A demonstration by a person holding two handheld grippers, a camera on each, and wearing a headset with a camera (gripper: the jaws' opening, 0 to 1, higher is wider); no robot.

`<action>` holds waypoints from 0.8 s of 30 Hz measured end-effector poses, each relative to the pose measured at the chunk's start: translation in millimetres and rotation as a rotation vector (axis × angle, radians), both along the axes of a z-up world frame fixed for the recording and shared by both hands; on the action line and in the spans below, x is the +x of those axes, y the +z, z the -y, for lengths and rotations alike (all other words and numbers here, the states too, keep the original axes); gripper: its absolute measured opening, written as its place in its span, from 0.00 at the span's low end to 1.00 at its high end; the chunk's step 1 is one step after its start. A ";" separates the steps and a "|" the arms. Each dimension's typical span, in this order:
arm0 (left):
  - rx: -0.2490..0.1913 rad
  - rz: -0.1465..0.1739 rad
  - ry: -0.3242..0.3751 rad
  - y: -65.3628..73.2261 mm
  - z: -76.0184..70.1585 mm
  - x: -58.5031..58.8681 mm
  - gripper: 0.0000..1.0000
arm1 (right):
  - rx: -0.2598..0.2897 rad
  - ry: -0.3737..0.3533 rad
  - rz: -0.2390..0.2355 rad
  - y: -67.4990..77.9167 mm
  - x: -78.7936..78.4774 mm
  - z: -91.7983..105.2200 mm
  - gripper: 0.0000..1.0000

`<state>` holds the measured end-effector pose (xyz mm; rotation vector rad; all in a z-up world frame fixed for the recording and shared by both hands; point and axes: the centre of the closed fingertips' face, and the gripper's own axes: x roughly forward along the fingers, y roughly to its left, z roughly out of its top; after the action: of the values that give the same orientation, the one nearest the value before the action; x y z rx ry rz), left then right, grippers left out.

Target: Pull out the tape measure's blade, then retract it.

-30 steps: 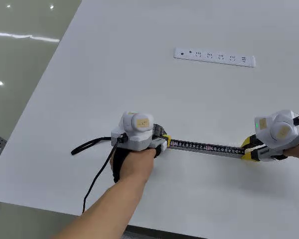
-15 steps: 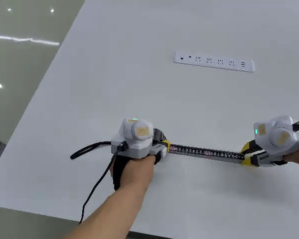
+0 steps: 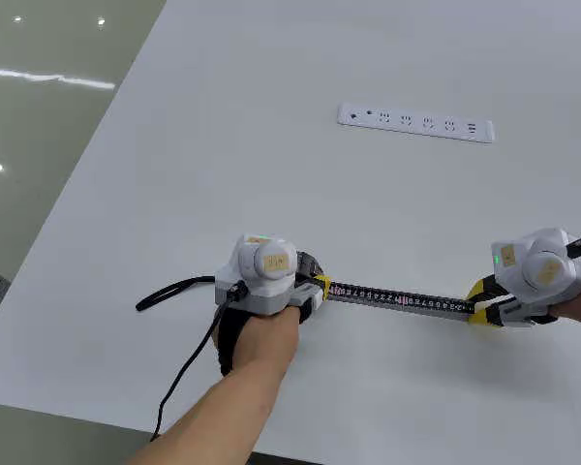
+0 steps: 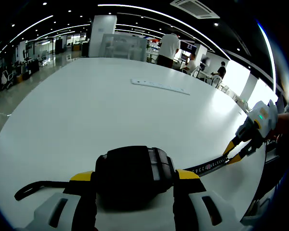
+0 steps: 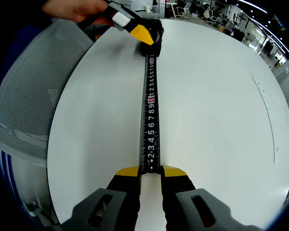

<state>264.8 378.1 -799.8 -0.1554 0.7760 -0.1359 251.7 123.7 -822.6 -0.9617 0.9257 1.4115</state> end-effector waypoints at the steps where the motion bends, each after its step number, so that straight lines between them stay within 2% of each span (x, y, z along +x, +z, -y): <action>1: 0.002 0.001 -0.001 0.0 0.1 -0.1 0.61 | -0.001 0.001 0.001 0.1 0.0 -0.1 0.13; 17: 0.005 0.010 -0.010 0.7 -0.2 -0.6 0.59 | 0.006 -0.038 -0.010 0.8 0.4 -0.1 0.12; 24: 0.005 0.022 -0.016 1.4 -0.5 -1.0 0.58 | 0.036 -0.082 -0.026 0.5 1.5 -1.4 0.12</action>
<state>263.9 378.6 -798.4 -0.1428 0.7560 -0.1507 253.2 125.1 -822.1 -0.8710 0.9458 1.3703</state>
